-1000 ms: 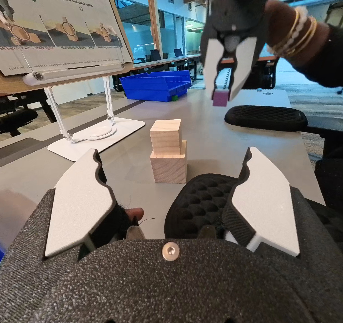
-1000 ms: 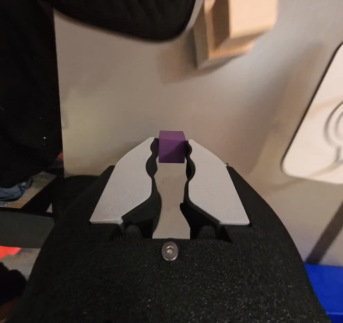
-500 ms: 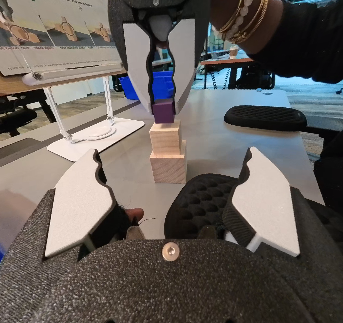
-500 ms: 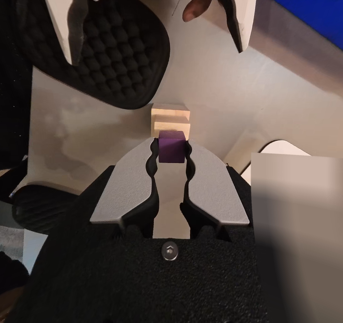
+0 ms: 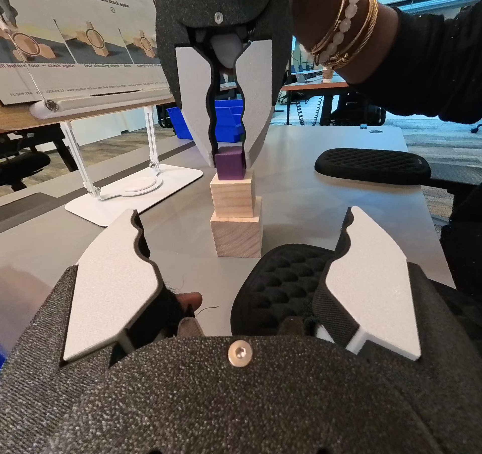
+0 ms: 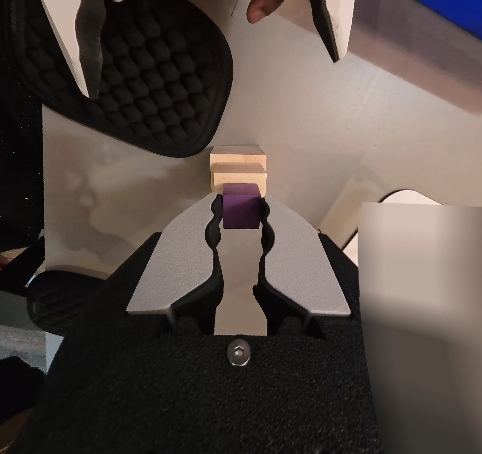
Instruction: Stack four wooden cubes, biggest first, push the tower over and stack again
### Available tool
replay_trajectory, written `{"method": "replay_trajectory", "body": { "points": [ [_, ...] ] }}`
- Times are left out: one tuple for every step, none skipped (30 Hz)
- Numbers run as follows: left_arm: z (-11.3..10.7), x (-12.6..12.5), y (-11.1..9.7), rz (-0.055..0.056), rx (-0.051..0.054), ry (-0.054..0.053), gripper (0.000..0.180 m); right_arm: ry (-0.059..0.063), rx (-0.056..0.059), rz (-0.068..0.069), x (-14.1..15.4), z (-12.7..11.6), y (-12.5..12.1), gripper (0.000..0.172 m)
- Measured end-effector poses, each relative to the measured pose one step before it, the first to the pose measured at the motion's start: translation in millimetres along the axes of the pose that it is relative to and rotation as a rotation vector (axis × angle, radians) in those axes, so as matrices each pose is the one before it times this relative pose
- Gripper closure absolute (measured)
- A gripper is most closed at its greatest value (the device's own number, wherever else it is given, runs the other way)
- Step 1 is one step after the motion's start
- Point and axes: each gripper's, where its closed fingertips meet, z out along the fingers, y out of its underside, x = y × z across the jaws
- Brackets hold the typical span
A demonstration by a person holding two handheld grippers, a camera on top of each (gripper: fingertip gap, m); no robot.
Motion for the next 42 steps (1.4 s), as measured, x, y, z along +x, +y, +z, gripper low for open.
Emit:
{"method": "replay_trajectory", "body": {
  "points": [
    [-0.03,-0.08,-0.09,-0.0001,0.0008,-0.0002,0.041,0.0061,0.0036,-0.0008,1.16,-0.23,0.19,0.145],
    [-0.05,0.03,-0.13,0.0005,0.0009,-0.0007,0.041,0.0036,0.0142,-0.0018,0.83,-0.58,-1.31,0.140],
    [-0.02,0.08,-0.04,0.0014,0.0001,-0.0003,0.041,-0.0023,0.0198,0.0022,0.12,-0.79,-2.11,0.133],
    [0.09,0.11,0.12,0.0006,-0.0010,0.0003,0.041,-0.0042,0.0194,0.0051,-0.14,-1.23,-2.07,0.128],
    [0.03,-0.04,0.16,0.0001,-0.0004,0.0003,0.041,-0.0020,0.0137,0.0057,0.00,-1.43,-1.39,0.124],
    [-0.07,0.05,-0.13,-0.0002,0.0010,0.0001,0.041,0.0049,0.0095,0.0036,0.68,-1.80,-0.61,0.121],
    [-0.07,-0.09,-0.16,-0.0007,0.0013,-0.0002,0.041,0.0108,0.0098,0.0019,1.02,-2.41,-0.31,0.118],
    [-0.18,-0.03,-0.18,-0.0001,0.0014,-0.0007,0.041,0.0111,0.0145,0.0018,0.57,-3.06,-0.45,0.116],
    [-0.01,-0.05,0.01,0.0004,-0.0001,-0.0002,0.041,0.0108,0.0196,0.0045,0.33,-3.93,-0.50,0.114],
    [0.20,0.17,0.18,0.0003,-0.0015,0.0008,0.041,0.0146,0.0228,0.0088,0.64,-4.54,-0.07,0.109],
    [0.07,0.03,0.13,-0.0003,-0.0010,0.0002,0.041,0.0212,0.0251,0.0109,1.42,-5.28,0.48,0.103],
    [-0.01,-0.08,-0.02,-0.0007,0.0002,0.0001,0.041,0.0301,0.0290,0.0094,2.53,-5.89,0.99,0.097],
    [-0.05,-0.11,-0.09,-0.0009,0.0008,0.0002,0.041,0.0326,0.0329,0.0105,2.89,-6.61,1.59,0.093],
    [-0.07,-0.11,-0.05,-0.0011,0.0006,0.0001,0.041,0.0223,0.0328,0.0171,1.54,-6.94,2.58,0.092],
    [-0.02,-0.07,0.00,-0.0008,0.0001,0.0002,0.041,0.0151,0.0358,0.0246,1.12,-7.03,3.08,0.091],
    [0.13,-0.04,0.12,-0.0007,-0.0009,0.0001,0.041,0.0179,0.0359,0.0313,1.81,-7.25,3.74,0.091],
    [0.07,0.00,0.13,-0.0004,-0.0010,0.0000,0.041,0.0241,0.0323,0.0349,2.83,-7.33,4.94,0.092],
    [0.01,-0.07,-0.01,-0.0004,0.0001,-0.0008,0.041,0.0261,0.0291,0.0362,3.33,-7.40,6.26,0.092],
    [-0.15,-0.17,-0.13,-0.0002,0.0011,-0.0012,0.041,0.0249,0.0291,0.0391,3.44,-7.51,7.16,0.092],
    [0.01,-0.12,-0.12,0.0004,0.0009,-0.0014,0.041,0.0248,0.0270,0.0424,3.79,-7.42,8.11,0.092],
    [-0.04,-0.08,-0.04,0.0004,0.0002,-0.0010,0.041,0.0278,0.0171,0.0451,4.82,-7.31,10.07,0.092],
    [0.01,0.00,0.08,-0.0005,-0.0006,0.0004,0.041,0.0267,0.0039,0.0428,5.13,-6.84,12.07,0.092],
    [0.05,-0.01,0.12,-0.0014,-0.0008,0.0004,0.041,0.0285,-0.0004,0.0397,5.76,-6.57,12.94,0.092],
    [0.02,-0.21,-0.07,-0.0014,-0.0001,-0.0006,0.041,0.0332,0.0012,0.0394,6.84,-6.15,13.07,0.092],
    [-0.09,-0.02,0.00,-0.0002,0.0007,-0.0006,0.041,0.0376,-0.0022,0.0431,7.99,-5.92,13.90,0.093],
    [-0.08,-0.07,-0.11,0.0002,0.0008,-0.0006,0.041,0.0316,-0.0032,0.0462,7.83,-5.85,14.40,0.093],
    [0.01,-0.04,-0.01,-0.0001,0.0001,-0.0003,0.041,0.0291,-0.0012,0.0491,8.08,-5.89,14.49,0.093],
    [0.01,-0.18,0.09,-0.0007,-0.0007,-0.0011,0.042,0.0401,-0.0049,0.0525,10.41,-6.00,15.22,0.093],
    [0.13,0.02,0.16,0.0002,-0.0012,0.0000,0.041,0.0442,-0.0107,0.0512,11.66,-5.91,16.27,0.093],
    [0.12,-0.03,0.08,0.0001,-0.0014,-0.0003,0.041,0.0391,-0.0177,0.0465,11.70,-5.22,17.60,0.094],
    [0.07,-0.03,0.15,0.0008,-0.0005,-0.0014,0.041,0.0402,-0.0243,0.0417,12.71,-3.98,18.59,0.096],
    [-0.09,0.24,-0.09,0.0027,0.0004,-0.0007,0.042,0.0400,-0.0225,0.0426,13.16,-2.31,18.45,0.096],
    [0.10,0.19,0.02,0.0023,-0.0004,0.0001,0.042,0.0275,-0.0265,0.0419,11.86,-0.68,18.63,0.096],
    [0.08,0.14,0.25,-0.0002,-0.0020,0.0007,0.042,0.0187,-0.0279,0.0375,10.49,0.91,18.09,0.096],
    [0.18,-0.04,0.25,-0.0016,-0.0018,0.0009,0.042,0.0170,-0.0207,0.0365,10.31,2.00,15.93,0.096],
    [0.06,-0.06,0.10,-0.0014,-0.0007,0.0000,0.042,0.0188,-0.0145,0.0379,10.65,2.55,13.74,0.096],
    [-0.07,-0.10,-0.02,-0.0004,0.0002,-0.0006,0.042,0.0195,-0.0011,0.0483,10.94,2.91,10.40,0.097],
    [0.06,-0.03,0.00,-0.0002,0.0000,0.0003,0.042,0.0139,0.0130,0.0573,10.34,3.82,6.73,0.097],
    [-0.05,-0.04,-0.05,-0.0010,-0.0003,0.0003,0.042,0.0099,0.0218,0.0613,9.75,4.15,4.10,0.097],
    [0.05,0.00,0.01,-0.0008,0.0000,0.0002,0.042,0.0166,0.0263,0.0620,10.45,4.21,2.08,0.097],
    [-0.01,-0.15,-0.02,-0.0007,0.0002,-0.0005,0.042,0.0301,0.0254,0.0551,12.12,4.18,0.61,0.097],
    [-0.13,-0.13,-0.05,-0.0007,0.0005,-0.0005,0.042,0.0327,0.0277,0.0415,11.78,4.79,-0.84,0.097]
  ]
}}
